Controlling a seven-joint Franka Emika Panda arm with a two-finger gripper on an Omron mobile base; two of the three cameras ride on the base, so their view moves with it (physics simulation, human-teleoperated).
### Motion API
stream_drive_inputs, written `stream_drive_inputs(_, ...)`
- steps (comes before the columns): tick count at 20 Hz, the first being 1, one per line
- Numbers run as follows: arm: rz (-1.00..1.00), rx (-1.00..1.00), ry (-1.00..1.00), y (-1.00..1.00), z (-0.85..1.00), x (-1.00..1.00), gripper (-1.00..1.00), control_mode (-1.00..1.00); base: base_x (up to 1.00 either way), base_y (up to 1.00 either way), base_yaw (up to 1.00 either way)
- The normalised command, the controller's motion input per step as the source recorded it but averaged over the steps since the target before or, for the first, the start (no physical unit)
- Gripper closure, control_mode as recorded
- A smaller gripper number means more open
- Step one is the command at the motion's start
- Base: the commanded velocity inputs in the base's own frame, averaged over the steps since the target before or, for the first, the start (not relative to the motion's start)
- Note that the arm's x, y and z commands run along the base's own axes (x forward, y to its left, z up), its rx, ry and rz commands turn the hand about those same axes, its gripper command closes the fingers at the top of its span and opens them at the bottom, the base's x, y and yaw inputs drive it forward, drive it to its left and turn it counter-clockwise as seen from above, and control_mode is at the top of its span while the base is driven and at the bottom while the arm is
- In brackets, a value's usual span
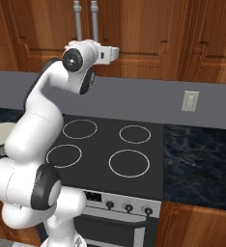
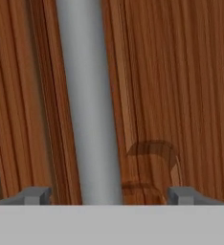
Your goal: Open the cabinet. Pick the orange and peach from the cabinet and place them into the bowl. Then close the cabinet.
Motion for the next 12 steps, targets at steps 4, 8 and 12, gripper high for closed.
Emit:
stream_drive_inputs(4, 0.0, 0.0, 0.0, 0.0, -0.07, 0.06, 1.0, -1.0, 0.0, 0.0, 0.0)
stream_drive_inputs(8, 0.0, 0.0, 0.01, 0.0, -0.01, 0.01, 1.0, -1.0, 0.0, 0.0, 0.0)
stream_drive_inputs(12, 0.0, 0.0, 0.01, 0.0, 0.0, 0.01, 1.0, -1.0, 0.0, 0.0, 0.0)
